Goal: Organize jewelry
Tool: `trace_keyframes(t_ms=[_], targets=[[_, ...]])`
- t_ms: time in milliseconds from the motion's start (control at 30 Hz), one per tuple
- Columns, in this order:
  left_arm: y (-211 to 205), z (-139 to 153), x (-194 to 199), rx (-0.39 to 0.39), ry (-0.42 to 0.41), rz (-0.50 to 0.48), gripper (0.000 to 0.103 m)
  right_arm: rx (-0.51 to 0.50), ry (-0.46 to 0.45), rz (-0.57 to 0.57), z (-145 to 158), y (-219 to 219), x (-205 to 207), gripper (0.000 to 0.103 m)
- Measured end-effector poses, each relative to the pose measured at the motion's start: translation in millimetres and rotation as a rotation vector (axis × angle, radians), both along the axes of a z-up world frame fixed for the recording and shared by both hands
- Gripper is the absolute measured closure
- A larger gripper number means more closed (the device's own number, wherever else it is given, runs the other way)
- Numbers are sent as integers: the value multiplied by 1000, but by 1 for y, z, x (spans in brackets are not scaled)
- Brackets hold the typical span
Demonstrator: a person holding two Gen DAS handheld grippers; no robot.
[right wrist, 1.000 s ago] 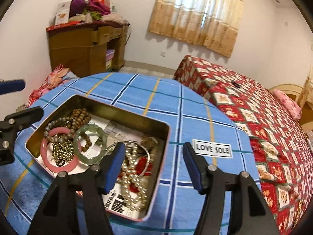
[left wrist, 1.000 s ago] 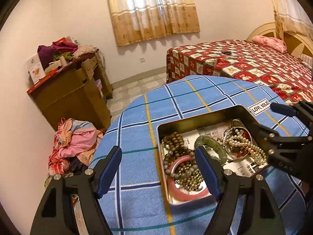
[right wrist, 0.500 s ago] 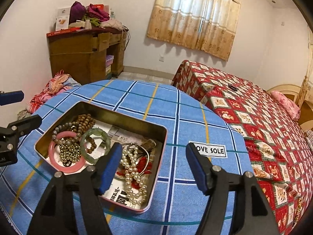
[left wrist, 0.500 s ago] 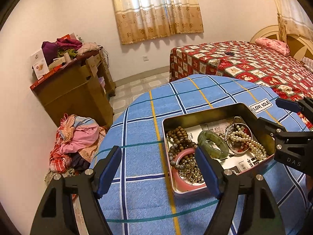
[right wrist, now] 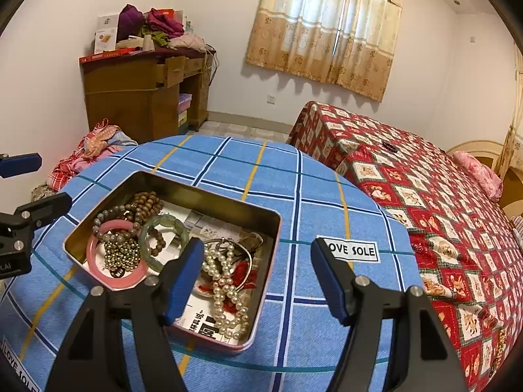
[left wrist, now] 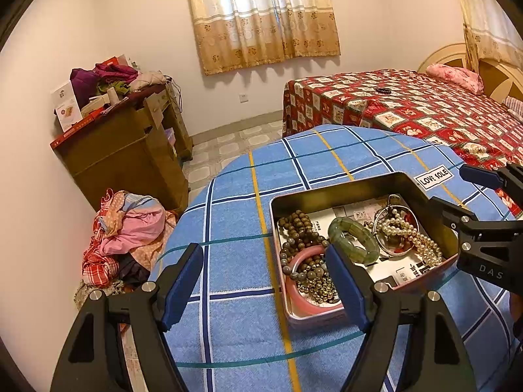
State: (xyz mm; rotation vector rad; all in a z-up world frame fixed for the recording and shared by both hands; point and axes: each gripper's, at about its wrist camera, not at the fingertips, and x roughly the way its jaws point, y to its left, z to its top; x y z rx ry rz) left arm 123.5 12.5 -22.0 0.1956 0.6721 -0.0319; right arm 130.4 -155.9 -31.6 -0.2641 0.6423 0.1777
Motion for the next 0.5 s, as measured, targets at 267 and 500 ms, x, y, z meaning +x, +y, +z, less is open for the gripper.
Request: trace_keyframes(t_ms=[267,500], targets=[[0,2,0,-3,-8,3,25,0,-6,0,2,1,-3,33],[0,5,-1,-4,-13,0,25,-3,-12,6,5,3,-4,32]])
